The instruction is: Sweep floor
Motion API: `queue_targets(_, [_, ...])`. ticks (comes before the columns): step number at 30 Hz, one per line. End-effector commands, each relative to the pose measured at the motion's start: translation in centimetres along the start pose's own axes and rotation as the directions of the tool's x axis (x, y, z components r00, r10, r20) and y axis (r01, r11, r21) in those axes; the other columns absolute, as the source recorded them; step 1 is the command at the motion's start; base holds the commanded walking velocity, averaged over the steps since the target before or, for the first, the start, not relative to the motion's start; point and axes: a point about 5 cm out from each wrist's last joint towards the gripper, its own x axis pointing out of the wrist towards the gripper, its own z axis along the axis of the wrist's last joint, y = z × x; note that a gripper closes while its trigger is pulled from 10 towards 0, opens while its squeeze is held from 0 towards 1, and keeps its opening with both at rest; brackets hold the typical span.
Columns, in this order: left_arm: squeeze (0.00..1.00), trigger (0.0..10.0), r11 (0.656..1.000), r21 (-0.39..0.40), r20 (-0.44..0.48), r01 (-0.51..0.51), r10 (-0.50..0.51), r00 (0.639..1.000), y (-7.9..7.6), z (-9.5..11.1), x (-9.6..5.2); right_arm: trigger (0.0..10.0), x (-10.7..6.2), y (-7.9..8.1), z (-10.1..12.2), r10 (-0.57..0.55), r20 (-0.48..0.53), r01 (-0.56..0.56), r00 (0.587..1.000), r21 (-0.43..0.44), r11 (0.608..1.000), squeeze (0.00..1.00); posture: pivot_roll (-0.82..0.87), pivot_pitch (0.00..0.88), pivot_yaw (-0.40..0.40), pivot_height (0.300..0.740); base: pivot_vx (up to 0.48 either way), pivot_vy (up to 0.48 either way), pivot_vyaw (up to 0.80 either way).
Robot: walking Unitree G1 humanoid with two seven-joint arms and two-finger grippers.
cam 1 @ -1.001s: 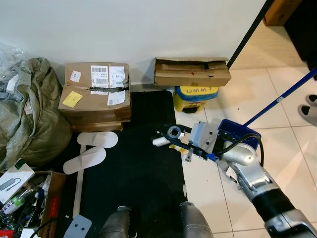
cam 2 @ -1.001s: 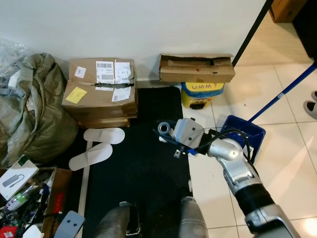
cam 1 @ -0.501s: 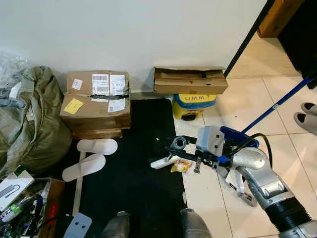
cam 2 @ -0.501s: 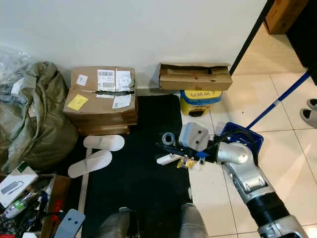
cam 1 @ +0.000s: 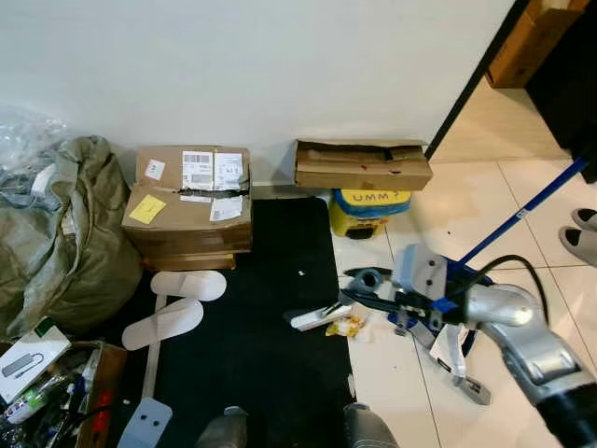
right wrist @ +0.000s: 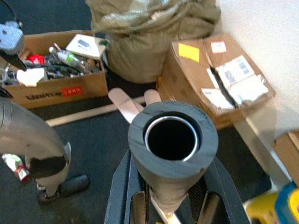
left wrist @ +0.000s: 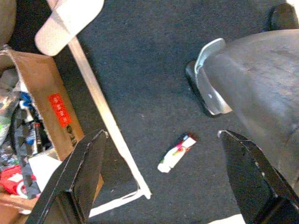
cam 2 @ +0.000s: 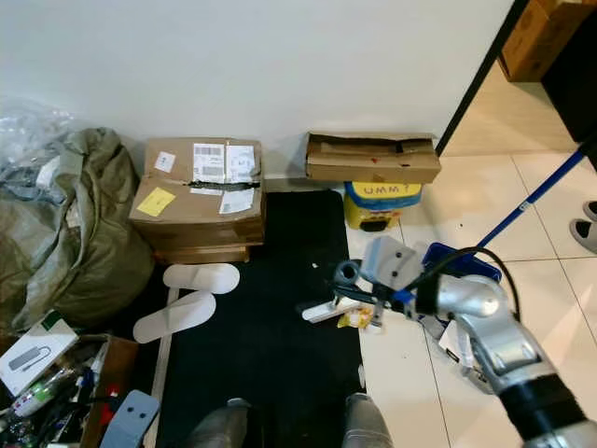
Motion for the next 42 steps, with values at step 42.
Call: queue_targets(42, [0.00, 10.0, 0.999, -0.040, -0.058, 0.005, -0.008, 0.998, -1.1, -0.9, 0.0, 10.0, -7.6, -1.5, -0.1, 0.086, -0.191, -0.054, 0.978, 0.165, 0.985, 0.00, -0.03, 0.240, -0.008, 0.740, 0.000, 0.000, 0.00])
